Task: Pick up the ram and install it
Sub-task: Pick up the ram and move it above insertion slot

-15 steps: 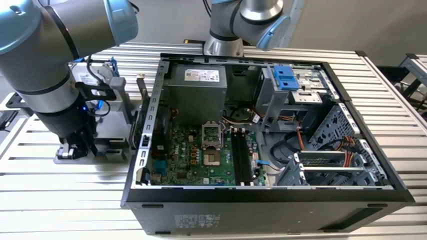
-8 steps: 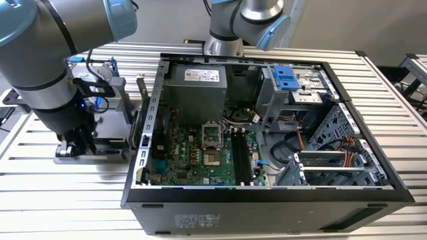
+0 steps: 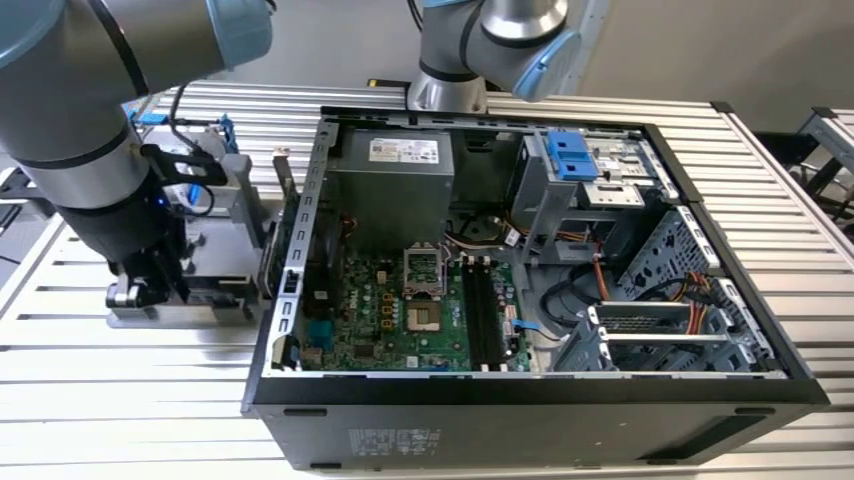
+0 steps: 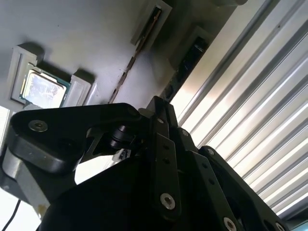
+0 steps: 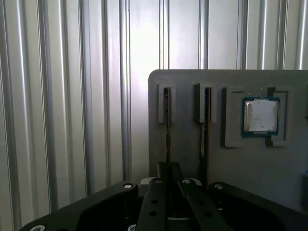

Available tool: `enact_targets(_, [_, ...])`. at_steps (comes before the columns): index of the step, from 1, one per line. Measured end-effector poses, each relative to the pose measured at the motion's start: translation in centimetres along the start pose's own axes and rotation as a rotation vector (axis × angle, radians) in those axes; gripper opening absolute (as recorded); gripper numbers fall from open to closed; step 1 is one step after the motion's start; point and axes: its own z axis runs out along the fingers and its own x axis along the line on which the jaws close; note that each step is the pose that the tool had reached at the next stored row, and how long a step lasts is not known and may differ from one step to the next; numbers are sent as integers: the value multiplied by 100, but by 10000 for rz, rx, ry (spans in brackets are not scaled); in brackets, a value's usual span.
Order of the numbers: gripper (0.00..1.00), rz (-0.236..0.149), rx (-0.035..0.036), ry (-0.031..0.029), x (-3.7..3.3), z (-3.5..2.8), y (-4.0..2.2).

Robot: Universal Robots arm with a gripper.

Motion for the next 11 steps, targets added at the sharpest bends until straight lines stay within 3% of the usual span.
enact_targets(7, [0, 30, 0, 0, -4, -163, 2])
enact_targets(11, [0, 31, 0, 0, -5, -221, 3])
